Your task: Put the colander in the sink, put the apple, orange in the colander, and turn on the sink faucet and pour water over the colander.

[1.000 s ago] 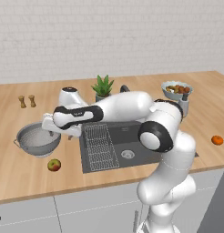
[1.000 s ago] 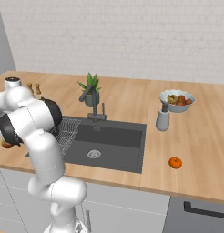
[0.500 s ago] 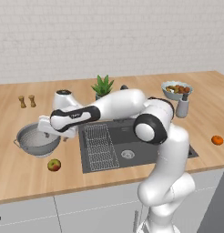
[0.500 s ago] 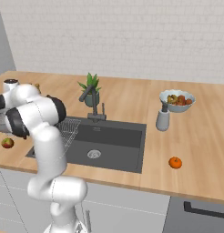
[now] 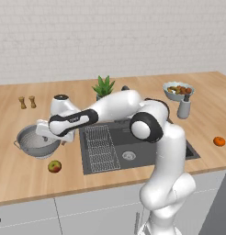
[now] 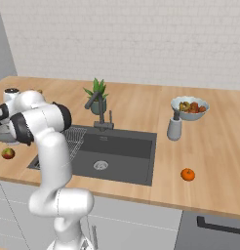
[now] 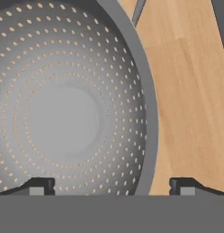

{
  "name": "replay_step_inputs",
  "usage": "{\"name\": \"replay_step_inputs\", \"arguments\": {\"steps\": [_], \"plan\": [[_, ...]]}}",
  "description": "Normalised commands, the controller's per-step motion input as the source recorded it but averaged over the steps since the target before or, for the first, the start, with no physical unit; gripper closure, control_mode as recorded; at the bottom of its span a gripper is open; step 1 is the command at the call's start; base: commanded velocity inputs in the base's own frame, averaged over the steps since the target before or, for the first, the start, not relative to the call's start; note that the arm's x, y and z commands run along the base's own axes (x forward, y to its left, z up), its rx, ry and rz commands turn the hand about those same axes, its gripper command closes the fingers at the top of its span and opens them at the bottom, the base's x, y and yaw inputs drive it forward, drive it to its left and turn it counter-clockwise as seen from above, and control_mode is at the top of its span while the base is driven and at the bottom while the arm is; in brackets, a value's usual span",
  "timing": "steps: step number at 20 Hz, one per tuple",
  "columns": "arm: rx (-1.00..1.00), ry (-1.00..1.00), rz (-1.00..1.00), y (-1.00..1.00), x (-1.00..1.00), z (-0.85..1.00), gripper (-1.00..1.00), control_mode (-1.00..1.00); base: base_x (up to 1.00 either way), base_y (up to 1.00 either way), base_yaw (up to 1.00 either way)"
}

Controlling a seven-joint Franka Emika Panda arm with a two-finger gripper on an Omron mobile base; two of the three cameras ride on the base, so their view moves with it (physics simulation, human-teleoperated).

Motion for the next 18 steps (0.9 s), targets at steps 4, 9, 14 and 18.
{"name": "replay_step_inputs", "arguments": {"steps": [4,9,14,18], "plan": [[0.0,0.0,-0.01,0.07,0.06,0.0,-1.0,-1.0,0.0,0.0,0.0],[0.0,0.0,0.0,0.0,0.0,-0.18,-1.0,-1.0,0.0,0.0,0.0],[0.0,0.0,0.0,0.0,0.0,-0.27,1.0,-1.0,0.0,0.0,0.0],[0.0,0.0,0.0,0.03,0.0,-0.06,1.0,-1.0,0.0,0.0,0.0]]}}
